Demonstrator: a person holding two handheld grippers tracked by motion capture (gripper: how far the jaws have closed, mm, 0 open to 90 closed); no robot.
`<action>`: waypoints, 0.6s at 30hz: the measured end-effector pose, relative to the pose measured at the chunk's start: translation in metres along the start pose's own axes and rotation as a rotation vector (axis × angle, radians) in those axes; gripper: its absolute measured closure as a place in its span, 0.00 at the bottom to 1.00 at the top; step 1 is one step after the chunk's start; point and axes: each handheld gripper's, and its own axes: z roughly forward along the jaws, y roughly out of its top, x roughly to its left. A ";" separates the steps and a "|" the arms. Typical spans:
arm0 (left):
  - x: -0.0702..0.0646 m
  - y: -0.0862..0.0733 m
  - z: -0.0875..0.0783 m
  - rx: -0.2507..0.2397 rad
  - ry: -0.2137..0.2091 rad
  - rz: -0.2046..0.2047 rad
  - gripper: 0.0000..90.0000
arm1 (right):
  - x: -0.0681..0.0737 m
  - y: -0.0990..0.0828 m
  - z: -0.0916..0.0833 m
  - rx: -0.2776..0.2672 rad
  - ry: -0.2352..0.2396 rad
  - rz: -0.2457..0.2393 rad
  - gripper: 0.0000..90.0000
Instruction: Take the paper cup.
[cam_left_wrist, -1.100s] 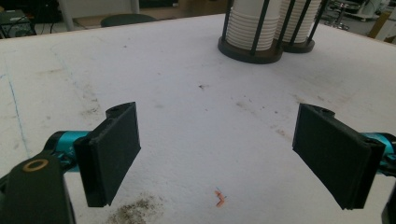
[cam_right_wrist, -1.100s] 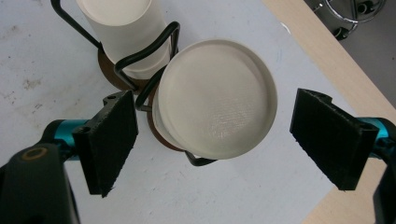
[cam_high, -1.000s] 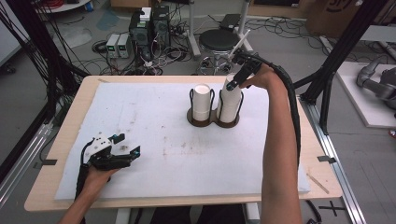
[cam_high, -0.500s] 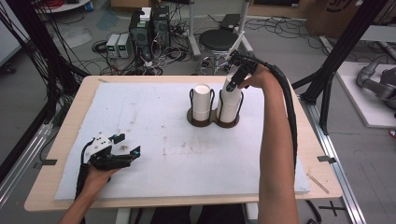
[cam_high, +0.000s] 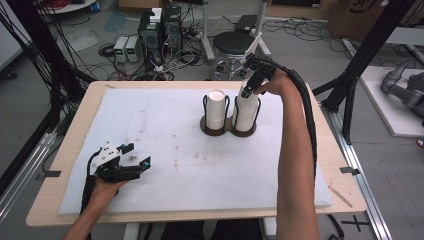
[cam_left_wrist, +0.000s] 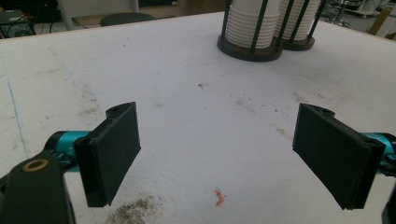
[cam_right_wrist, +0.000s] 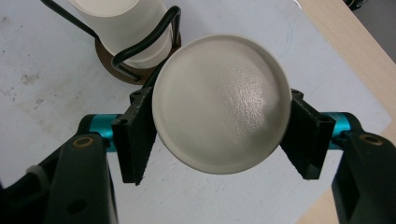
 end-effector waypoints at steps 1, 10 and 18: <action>0.000 0.000 0.000 -0.002 0.000 0.000 0.16 | 0.000 0.000 0.000 0.001 0.001 0.003 0.38; 0.000 0.000 0.000 -0.001 0.001 -0.003 0.16 | 0.001 -0.001 -0.002 0.010 0.006 0.010 0.39; 0.000 0.000 0.001 0.001 0.003 -0.002 0.16 | 0.001 -0.001 -0.003 0.000 0.009 0.015 0.39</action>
